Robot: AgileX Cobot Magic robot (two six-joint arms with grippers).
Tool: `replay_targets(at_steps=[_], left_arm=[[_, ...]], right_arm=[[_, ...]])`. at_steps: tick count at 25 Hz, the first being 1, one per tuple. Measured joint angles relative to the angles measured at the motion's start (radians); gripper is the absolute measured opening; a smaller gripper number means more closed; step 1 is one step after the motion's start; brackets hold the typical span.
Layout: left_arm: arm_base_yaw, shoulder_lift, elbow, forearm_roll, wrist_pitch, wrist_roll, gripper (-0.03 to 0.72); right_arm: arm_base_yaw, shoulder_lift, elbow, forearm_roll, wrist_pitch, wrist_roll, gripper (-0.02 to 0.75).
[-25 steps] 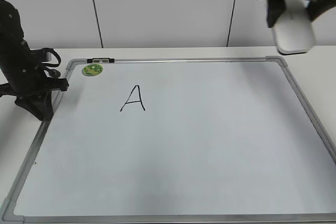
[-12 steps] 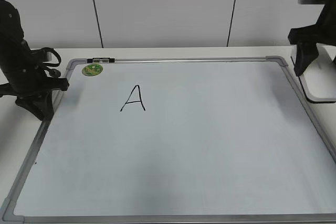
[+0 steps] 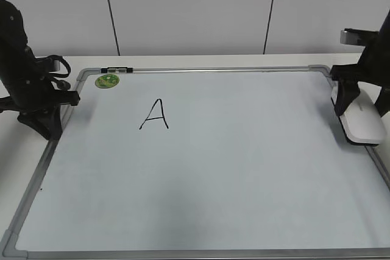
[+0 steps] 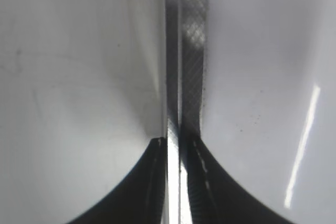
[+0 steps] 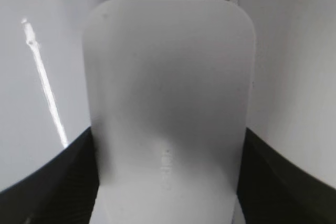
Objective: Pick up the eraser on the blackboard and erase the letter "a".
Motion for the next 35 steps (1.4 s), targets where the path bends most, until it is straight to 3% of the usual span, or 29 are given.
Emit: replay_targets(at_steps=[35], left_arm=[[0.000, 0.000, 0.000, -0.001, 0.000, 0.012, 0.107]], right_arm=[[0.000, 0.101, -0.081, 0.027, -0.006, -0.081, 0.526]])
